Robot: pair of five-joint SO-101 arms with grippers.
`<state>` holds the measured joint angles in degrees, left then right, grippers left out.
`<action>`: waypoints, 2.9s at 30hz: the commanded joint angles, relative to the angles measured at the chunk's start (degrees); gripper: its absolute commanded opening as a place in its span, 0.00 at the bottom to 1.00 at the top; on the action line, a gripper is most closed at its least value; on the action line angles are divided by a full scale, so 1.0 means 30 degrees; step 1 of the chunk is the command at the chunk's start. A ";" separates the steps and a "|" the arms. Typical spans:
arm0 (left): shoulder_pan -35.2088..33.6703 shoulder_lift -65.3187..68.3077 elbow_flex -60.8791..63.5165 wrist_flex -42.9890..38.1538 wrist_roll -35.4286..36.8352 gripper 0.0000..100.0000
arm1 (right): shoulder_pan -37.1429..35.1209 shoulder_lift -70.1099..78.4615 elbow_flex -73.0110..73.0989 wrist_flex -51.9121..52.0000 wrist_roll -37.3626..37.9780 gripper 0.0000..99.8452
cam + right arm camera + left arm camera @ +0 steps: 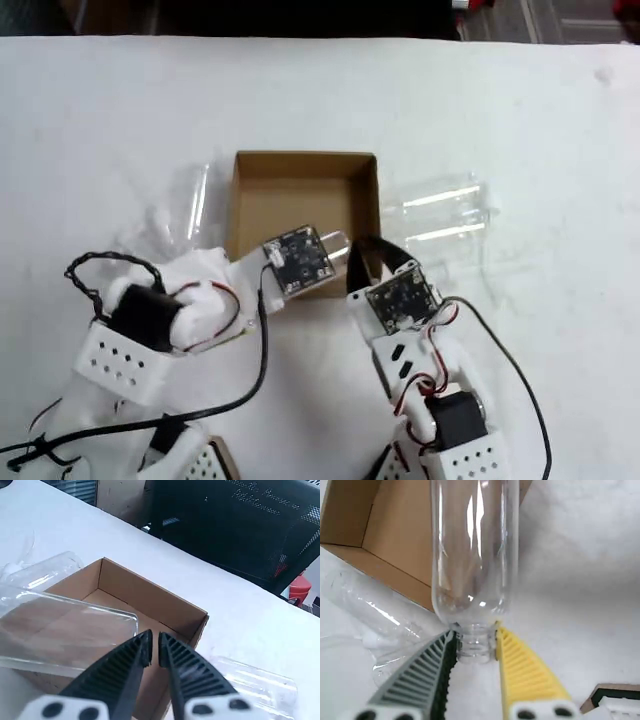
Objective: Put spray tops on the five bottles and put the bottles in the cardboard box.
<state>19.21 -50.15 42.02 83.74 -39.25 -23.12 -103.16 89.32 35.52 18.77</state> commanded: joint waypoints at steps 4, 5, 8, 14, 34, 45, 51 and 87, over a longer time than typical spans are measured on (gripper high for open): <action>0.0894 0.0015 -0.0029 -0.0703 0.0645 0.04 | 0.0923 -0.0132 -0.2227 0.1392 -0.0117 0.02; 0.1099 0.0015 -0.0029 -0.0615 0.0674 0.04 | 0.0923 -0.0132 -0.2227 0.1392 -0.0117 0.02; 0.2007 0.0015 0.0733 -0.0733 0.0703 0.04 | 0.0952 -0.0132 -0.2315 0.1333 -0.0117 0.02; 0.2799 0.0015 0.1495 -0.1788 0.0879 0.04 | 0.0777 -0.0132 -0.2315 0.1392 -0.0117 0.02; 0.2974 -0.0132 -0.1963 -0.2081 0.4484 0.04 | -0.1011 -0.0044 0.0440 -0.0278 0.0059 0.02; 0.2974 -0.0103 -0.3370 -0.2081 0.5802 0.04 | -0.1509 -0.0044 0.0821 -0.0337 0.0088 0.02; 0.2974 -0.0161 -0.3370 -0.2227 0.5802 0.04 | -0.1392 -0.0044 0.0850 -0.0337 0.0088 0.02; -0.0103 2.4190 -2.5700 0.6242 0.3751 0.04 | 0.5084 -0.0015 0.2491 -0.4674 0.0059 0.02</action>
<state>18.59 18.33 -29.71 102.46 -26.95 -8.18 -103.16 96.35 23.12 18.59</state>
